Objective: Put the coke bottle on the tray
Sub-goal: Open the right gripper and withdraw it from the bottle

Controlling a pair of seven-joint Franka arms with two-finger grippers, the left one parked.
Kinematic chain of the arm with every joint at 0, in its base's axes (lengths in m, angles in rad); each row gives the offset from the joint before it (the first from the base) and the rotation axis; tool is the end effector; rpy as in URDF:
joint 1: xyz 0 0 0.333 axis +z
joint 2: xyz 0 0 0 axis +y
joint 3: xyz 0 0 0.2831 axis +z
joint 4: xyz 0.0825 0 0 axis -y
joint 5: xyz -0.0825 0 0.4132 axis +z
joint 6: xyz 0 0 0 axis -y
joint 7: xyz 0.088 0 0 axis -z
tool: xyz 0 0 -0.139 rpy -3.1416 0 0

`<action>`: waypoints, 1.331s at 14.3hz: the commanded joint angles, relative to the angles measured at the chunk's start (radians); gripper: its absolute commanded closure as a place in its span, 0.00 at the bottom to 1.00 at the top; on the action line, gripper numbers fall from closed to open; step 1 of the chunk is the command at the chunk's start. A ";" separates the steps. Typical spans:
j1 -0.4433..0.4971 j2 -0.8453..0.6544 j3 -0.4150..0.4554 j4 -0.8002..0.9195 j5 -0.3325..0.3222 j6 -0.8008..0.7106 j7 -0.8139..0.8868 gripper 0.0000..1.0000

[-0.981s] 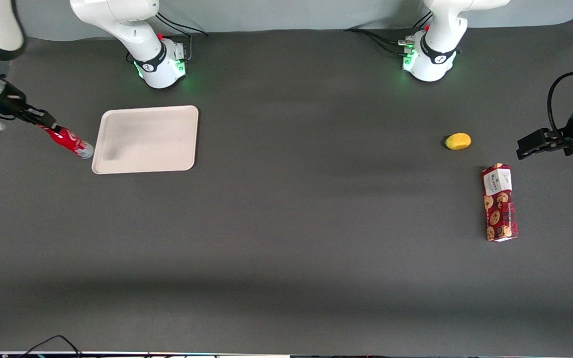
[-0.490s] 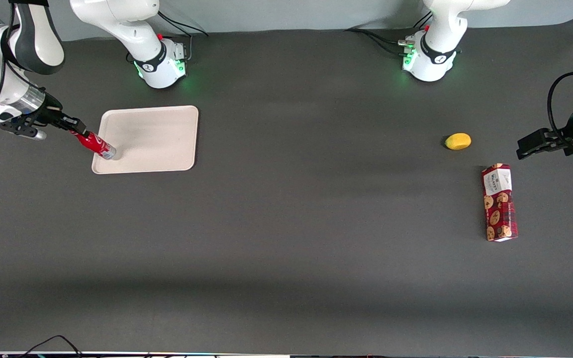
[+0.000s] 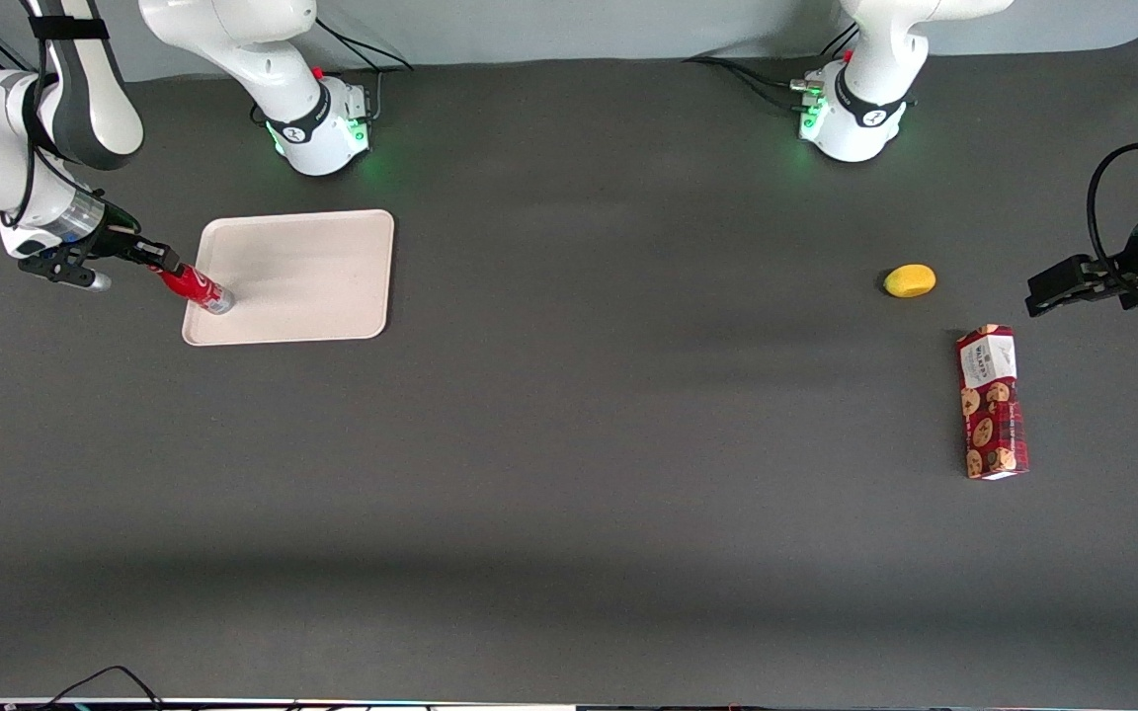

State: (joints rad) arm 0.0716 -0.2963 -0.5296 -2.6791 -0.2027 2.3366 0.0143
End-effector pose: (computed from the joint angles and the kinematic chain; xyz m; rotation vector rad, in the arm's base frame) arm 0.3824 -0.1707 0.2261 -3.0816 0.4668 0.1094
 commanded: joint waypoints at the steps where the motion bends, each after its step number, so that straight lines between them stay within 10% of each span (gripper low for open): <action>1: 0.002 0.048 0.008 0.047 -0.030 -0.005 0.035 0.24; 2: 0.005 0.051 0.010 0.056 -0.029 -0.008 0.036 0.00; 11: 0.010 0.052 0.201 0.643 0.058 -0.635 0.041 0.00; 15: 0.078 0.118 0.252 0.871 0.219 -0.680 0.111 0.00; 19: 0.094 0.311 0.276 1.099 0.247 -0.683 0.107 0.00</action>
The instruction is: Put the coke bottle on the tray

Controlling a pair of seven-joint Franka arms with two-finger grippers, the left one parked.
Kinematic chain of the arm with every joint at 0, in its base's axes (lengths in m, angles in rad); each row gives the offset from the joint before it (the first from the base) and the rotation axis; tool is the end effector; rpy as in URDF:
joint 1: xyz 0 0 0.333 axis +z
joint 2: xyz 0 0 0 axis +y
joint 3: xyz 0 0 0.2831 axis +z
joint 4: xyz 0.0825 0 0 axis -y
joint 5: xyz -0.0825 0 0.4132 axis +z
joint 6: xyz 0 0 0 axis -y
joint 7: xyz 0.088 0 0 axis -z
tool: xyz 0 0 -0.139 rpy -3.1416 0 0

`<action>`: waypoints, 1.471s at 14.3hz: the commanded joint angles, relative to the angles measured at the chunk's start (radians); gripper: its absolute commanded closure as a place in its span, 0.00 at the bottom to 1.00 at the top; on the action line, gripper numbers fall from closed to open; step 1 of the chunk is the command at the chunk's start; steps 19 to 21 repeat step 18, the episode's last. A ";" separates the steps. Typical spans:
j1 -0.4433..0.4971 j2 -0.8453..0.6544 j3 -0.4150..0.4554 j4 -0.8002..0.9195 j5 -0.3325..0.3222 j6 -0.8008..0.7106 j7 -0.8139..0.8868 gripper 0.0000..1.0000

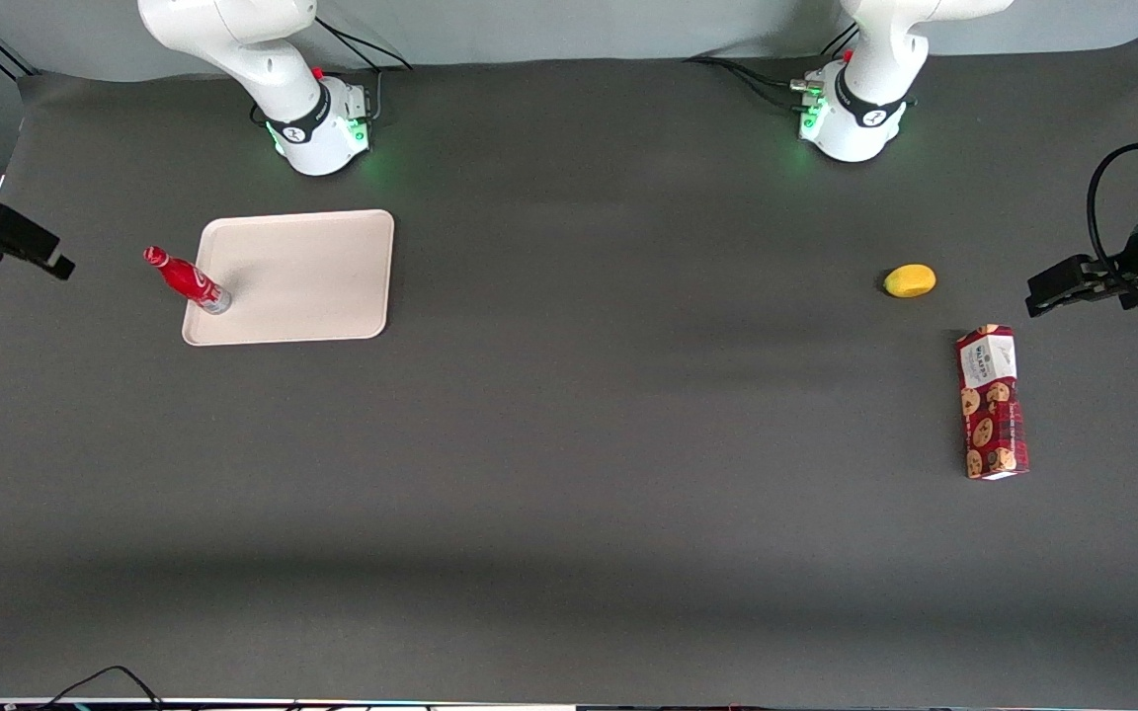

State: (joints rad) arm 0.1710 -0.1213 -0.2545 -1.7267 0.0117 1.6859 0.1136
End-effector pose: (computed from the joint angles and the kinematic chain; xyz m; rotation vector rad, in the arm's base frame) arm 0.5609 -0.0513 0.5585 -3.0810 0.3050 -0.1176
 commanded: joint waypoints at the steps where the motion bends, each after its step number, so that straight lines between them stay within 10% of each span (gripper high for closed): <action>1: -0.004 0.155 0.003 0.154 0.033 -0.029 0.006 0.00; 21: -0.025 0.002 0.041 0.039 0.033 0.017 -0.005 0.00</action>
